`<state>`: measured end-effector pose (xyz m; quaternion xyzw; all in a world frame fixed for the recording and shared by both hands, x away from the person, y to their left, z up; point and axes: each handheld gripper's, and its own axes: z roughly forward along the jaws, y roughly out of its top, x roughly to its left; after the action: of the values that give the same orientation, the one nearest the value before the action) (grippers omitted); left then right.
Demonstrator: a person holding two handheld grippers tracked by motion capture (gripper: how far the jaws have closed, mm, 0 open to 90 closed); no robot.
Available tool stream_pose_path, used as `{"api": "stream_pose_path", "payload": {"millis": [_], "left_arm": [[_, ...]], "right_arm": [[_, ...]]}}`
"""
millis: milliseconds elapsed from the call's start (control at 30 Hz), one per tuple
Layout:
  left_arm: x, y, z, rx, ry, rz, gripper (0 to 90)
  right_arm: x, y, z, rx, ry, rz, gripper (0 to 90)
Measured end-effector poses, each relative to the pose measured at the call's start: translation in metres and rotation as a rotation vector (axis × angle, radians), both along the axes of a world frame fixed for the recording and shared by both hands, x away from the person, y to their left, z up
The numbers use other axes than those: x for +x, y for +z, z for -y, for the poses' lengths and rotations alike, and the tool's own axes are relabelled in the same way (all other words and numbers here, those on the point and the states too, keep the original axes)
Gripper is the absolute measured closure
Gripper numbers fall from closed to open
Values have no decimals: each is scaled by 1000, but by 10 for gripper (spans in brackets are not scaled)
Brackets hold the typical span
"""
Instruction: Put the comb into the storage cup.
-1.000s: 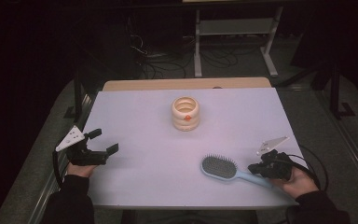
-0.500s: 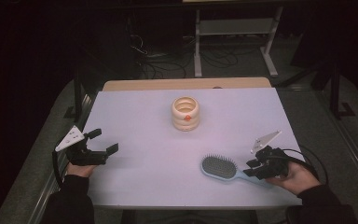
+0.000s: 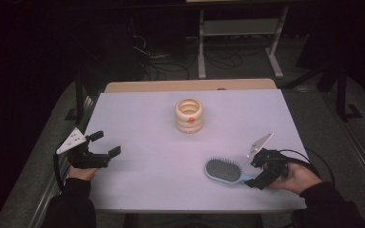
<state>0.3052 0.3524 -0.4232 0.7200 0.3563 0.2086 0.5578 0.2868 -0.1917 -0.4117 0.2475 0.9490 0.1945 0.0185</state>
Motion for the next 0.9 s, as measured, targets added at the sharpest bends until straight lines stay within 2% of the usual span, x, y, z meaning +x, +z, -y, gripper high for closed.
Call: {"api": "stream_pose_path", "payload": {"millis": [67, 167, 233, 433, 700, 900], "left_arm": [[0, 0, 0, -1, 2, 0, 0], [0, 0, 0, -2, 1, 1, 0], [0, 0, 0, -1, 1, 1, 0], [0, 0, -1, 0, 0, 1, 0], [0, 0, 0, -3, 0, 1, 0], [0, 0, 0, -2, -1, -1, 0]], "right_arm": [[1, -1, -2, -12, 10, -6, 139], [2, -1, -4, -19, 22, -17, 118], [2, -4, -6, -35, 29, -26, 74], [6, -12, -10, -83, 54, -57, 59], [9, -16, -13, -106, 72, -57, 179], [10, -16, -13, -97, 91, -73, 353]]}}
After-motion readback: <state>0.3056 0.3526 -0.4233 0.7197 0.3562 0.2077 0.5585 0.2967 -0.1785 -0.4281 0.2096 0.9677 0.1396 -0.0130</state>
